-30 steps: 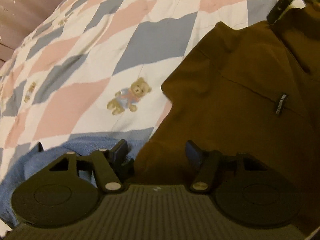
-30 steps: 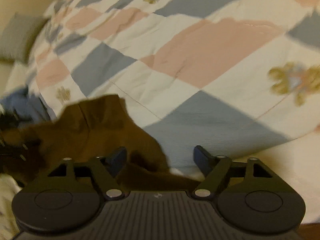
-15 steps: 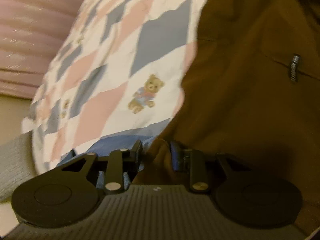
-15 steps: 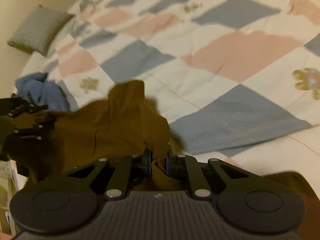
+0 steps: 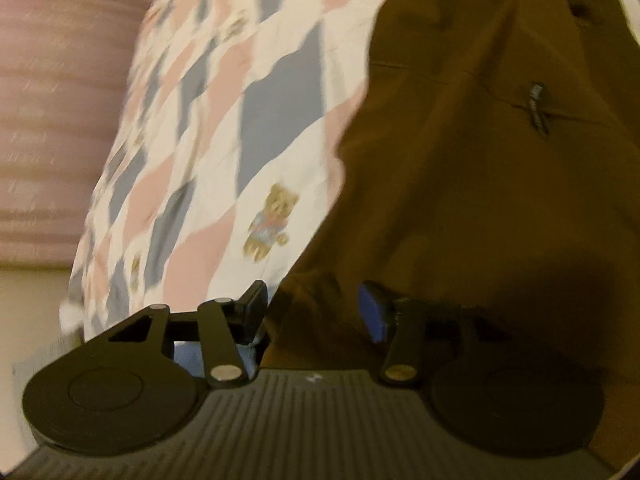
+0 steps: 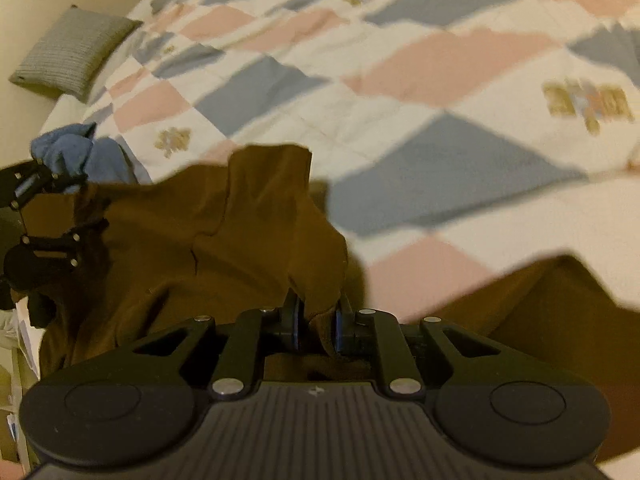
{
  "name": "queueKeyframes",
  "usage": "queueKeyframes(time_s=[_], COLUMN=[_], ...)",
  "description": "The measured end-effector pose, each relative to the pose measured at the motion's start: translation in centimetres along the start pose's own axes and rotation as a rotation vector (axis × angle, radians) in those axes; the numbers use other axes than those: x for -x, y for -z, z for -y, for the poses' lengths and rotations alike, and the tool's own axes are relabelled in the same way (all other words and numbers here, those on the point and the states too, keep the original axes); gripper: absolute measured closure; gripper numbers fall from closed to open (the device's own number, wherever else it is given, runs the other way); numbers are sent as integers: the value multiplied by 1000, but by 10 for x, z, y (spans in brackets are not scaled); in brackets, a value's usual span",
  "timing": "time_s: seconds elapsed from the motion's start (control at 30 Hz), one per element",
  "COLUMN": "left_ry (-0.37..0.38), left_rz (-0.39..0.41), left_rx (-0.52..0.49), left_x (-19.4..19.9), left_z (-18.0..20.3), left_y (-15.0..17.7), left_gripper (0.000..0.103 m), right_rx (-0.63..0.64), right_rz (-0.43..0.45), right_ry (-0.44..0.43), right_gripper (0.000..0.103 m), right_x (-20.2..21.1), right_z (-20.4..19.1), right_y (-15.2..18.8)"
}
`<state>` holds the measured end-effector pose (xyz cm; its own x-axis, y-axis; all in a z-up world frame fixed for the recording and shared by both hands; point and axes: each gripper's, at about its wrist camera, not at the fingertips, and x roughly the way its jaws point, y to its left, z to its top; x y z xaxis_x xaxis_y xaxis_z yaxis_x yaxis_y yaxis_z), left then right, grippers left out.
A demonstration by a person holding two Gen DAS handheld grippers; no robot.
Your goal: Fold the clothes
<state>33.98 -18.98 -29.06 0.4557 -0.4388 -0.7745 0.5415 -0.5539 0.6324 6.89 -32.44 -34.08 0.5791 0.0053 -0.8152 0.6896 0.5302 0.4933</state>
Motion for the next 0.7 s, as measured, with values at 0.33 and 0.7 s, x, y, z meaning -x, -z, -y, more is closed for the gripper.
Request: queueKeyframes(time_s=[0.33, 0.7], left_ry=[129, -466], left_rz=[-17, 36], left_rx=[8, 522], left_x=[-29, 167], left_z=[1, -15], left_y=[-13, -16], left_gripper=[97, 96], right_rx=[41, 502], right_rz=[115, 582], right_ry=[84, 200], right_gripper=[93, 94], right_x=[20, 173], right_z=[-14, -94], right_y=[15, 24])
